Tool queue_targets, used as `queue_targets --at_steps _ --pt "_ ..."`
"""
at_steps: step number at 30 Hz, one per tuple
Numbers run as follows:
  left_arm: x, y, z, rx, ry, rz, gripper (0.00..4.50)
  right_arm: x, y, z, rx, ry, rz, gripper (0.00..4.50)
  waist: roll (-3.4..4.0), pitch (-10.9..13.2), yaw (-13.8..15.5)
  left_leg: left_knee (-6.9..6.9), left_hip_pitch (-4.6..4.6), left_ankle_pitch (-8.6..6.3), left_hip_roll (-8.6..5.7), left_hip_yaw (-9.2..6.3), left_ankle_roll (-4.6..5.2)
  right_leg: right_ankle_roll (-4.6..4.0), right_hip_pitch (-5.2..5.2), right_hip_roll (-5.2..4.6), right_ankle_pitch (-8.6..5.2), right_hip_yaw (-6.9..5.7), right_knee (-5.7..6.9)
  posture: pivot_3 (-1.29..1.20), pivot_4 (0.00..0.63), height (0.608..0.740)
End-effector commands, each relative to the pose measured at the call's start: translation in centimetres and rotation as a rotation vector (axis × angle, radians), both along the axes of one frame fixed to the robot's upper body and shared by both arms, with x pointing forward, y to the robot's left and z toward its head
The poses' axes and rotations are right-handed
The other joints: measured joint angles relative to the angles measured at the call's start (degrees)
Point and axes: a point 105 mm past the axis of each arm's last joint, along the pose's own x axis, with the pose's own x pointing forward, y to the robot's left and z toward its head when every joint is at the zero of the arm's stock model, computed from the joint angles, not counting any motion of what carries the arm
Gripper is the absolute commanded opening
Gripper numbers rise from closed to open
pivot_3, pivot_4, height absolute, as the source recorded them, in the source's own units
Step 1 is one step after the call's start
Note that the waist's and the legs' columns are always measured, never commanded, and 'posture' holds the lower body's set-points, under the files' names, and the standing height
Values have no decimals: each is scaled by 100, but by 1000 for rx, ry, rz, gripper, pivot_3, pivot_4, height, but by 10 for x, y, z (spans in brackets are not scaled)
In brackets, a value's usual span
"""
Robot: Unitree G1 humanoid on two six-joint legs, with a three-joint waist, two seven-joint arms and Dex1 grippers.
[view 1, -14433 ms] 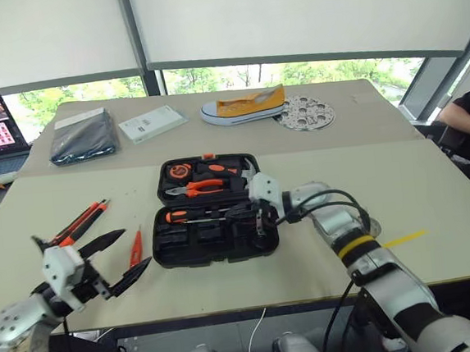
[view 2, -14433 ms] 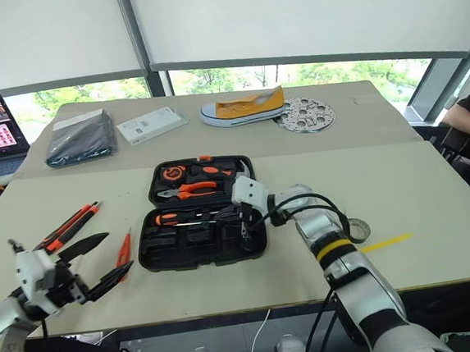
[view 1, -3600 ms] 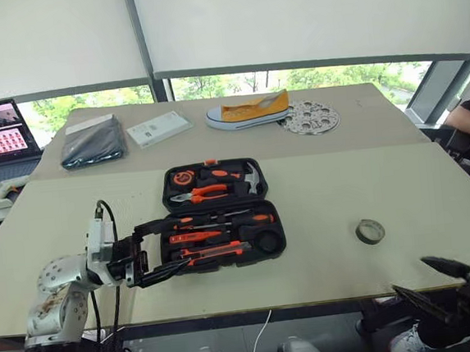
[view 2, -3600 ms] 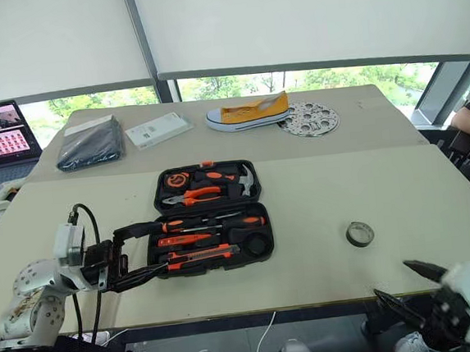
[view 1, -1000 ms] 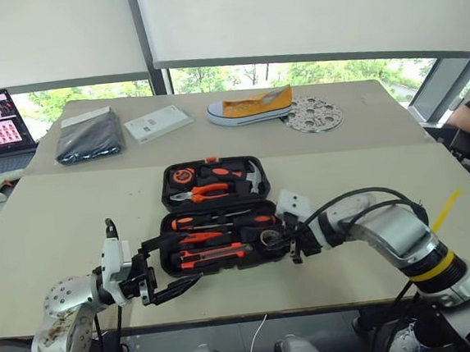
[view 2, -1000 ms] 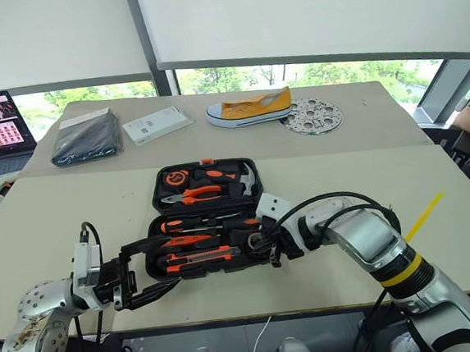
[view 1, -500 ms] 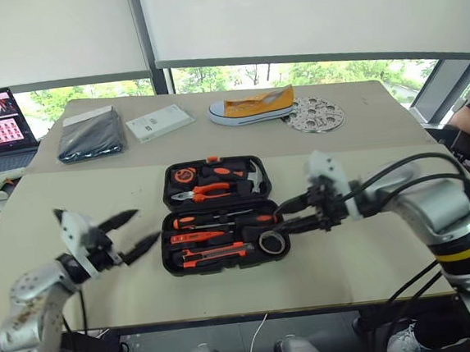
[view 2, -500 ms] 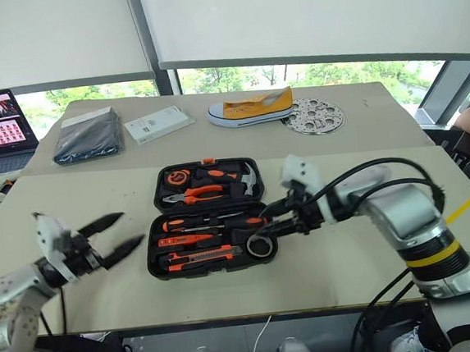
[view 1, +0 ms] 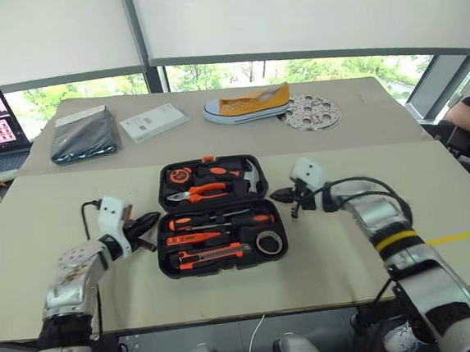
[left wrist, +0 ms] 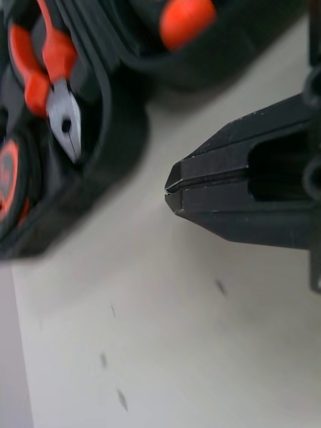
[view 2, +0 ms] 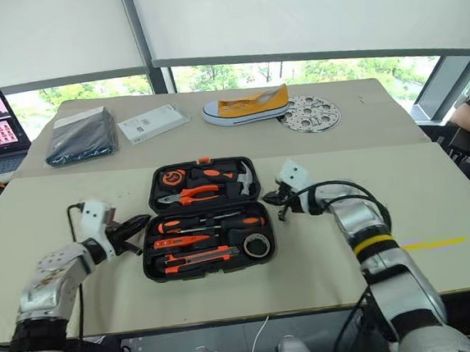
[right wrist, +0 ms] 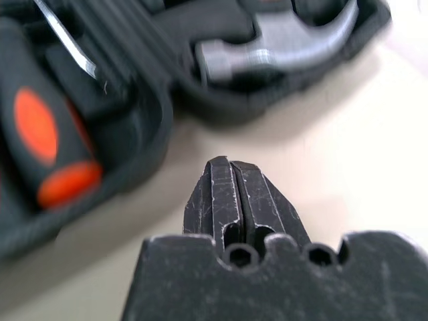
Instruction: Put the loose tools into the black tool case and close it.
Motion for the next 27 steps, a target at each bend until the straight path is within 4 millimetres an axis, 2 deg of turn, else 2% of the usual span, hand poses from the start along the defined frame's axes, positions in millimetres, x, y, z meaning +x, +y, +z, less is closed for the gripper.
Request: queue_targets --at_steps 1,3,7,13,15,17,20,24,27 --pt "7 -13 3 24 -26 -82 88 4 9 12 34 -41 50 0 0 0 6 1 0 0 0 0 0 0 0 0 0 0 0 0 150 740" --pt "5 -20 -4 39 8 -143 88 2 10 5 29 13 71 0 1 0 9 1 4 0 -1 2 -1 1 5 -2 1 0 0 0 150 740" --pt "4 -39 -1 21 22 -266 88 -16 5 -1 18 120 146 0 2 0 37 1 4 0 -2 1 -1 2 9 -4 1 -1 0 0 150 740" --pt "-10 -68 -6 83 20 -454 88 -52 -21 0 5 168 150 0 4 -1 176 1 -9 -16 -4 -4 -5 7 9 -9 -2 -9 -4 0 150 740" --pt "-10 -76 -6 96 1 -473 88 -65 -27 0 12 189 129 0 8 -3 224 0 -17 -19 -10 -7 -4 13 9 -15 -5 -12 -7 0 150 740" --pt "-3 -77 -5 96 -14 -424 88 -72 -32 -1 19 200 102 0 7 -3 233 3 -20 -22 -27 -7 -1 24 9 -32 -13 -13 -15 0 150 740" --pt "-3 -82 -7 87 16 -430 88 -76 -39 -3 37 204 44 0 7 -3 235 9 -18 -22 -53 -12 1 38 12 -56 -18 -12 -13 0 150 740" --pt "-4 -74 -10 88 86 -389 88 -72 -56 -6 42 219 -42 0 7 -2 223 21 -7 -20 -71 -24 4 54 29 -65 -14 -9 -9 0 150 740" --pt "-9 -71 -3 64 106 -399 845 -69 -66 -3 40 206 -80 0 6 -2 207 23 -5 -18 -74 -28 5 58 31 -66 -12 -6 -8 0 150 740"
